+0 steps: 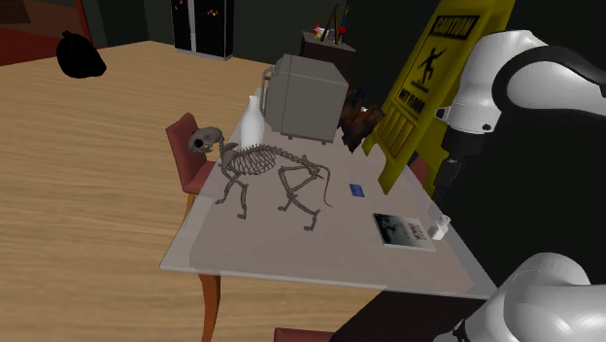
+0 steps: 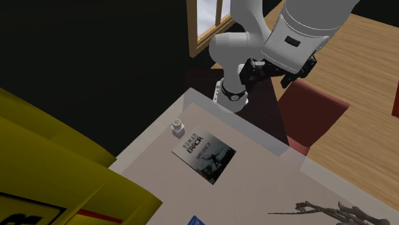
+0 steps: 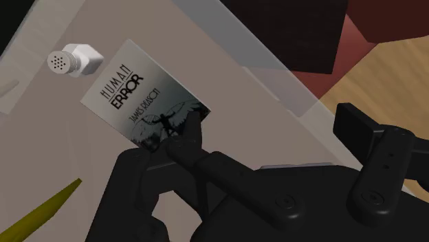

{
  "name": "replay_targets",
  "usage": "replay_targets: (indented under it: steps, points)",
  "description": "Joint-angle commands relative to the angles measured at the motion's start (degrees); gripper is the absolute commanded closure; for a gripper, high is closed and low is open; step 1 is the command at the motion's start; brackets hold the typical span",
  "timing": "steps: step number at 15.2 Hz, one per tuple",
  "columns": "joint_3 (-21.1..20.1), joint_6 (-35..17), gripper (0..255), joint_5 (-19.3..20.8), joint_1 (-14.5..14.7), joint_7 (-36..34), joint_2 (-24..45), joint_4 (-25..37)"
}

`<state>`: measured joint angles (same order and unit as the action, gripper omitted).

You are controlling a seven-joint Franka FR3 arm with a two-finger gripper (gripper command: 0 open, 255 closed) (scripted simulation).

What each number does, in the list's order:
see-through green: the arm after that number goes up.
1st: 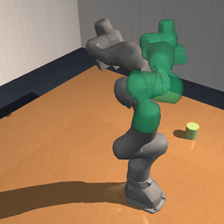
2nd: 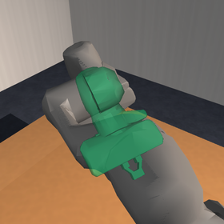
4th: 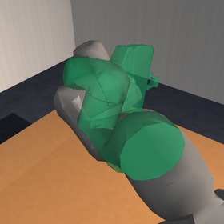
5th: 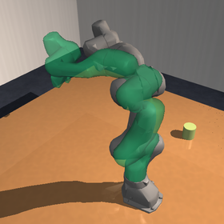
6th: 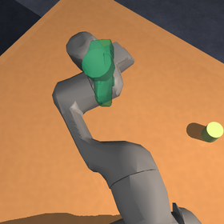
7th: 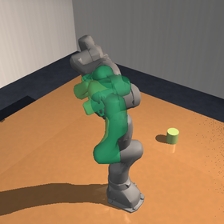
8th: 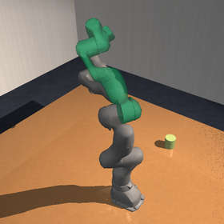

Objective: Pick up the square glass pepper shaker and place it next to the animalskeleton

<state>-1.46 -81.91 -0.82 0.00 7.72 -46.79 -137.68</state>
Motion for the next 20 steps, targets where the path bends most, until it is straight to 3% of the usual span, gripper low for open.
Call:
replay_targets:
  steps: [1,11,20]
  points:
    - [0.0,0.0,0,0.0,0.0,0.0,0.0,0.0]
    - [11.94,-16.97,0,8.85,-5.87,9.61,-4.36,-14.75]
    - [25.6,-36.22,0,16.38,-11.37,18.91,2.35,-21.23]
